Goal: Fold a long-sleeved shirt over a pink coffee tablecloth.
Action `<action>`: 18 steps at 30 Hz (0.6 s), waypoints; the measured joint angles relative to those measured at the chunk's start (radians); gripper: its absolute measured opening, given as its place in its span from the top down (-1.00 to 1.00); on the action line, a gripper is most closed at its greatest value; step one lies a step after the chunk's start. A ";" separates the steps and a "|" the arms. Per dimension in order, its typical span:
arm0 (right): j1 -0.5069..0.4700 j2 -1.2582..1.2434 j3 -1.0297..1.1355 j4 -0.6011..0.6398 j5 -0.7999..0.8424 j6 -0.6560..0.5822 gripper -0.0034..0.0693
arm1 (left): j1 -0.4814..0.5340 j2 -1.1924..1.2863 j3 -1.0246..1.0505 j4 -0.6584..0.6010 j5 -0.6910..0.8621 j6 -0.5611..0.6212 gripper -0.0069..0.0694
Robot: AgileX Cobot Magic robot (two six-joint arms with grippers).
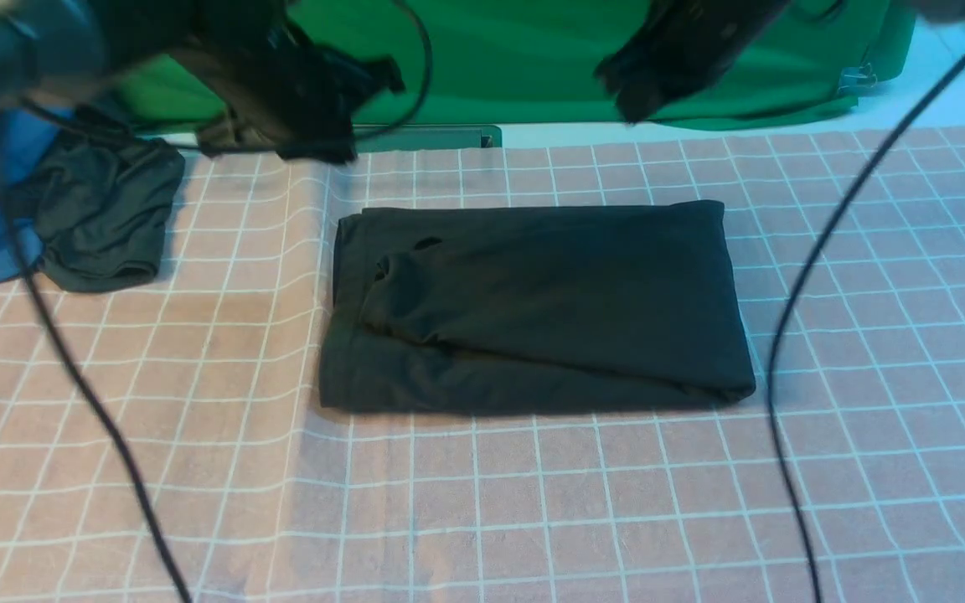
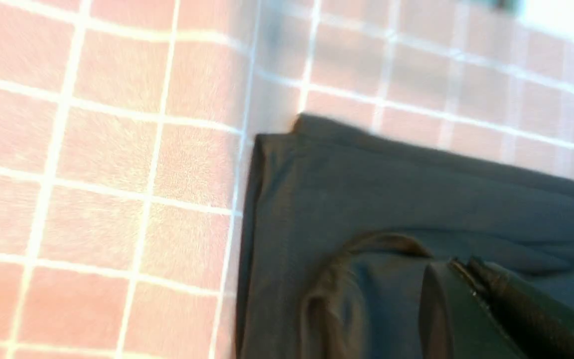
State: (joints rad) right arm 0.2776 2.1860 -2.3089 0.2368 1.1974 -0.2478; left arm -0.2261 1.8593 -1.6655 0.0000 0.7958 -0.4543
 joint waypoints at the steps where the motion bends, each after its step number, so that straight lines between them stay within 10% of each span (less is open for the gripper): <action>1: -0.014 -0.041 0.000 -0.001 0.008 0.014 0.71 | 0.000 -0.065 0.021 0.000 0.010 0.005 0.78; 18: -0.042 -0.686 0.500 -0.078 -0.040 0.026 0.71 | 0.000 -1.052 0.828 -0.014 -0.032 -0.024 0.78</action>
State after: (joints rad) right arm 0.2359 1.5001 -1.8089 0.1584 1.1570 -0.2214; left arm -0.2261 0.8074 -0.8372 -0.0143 0.7634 -0.4784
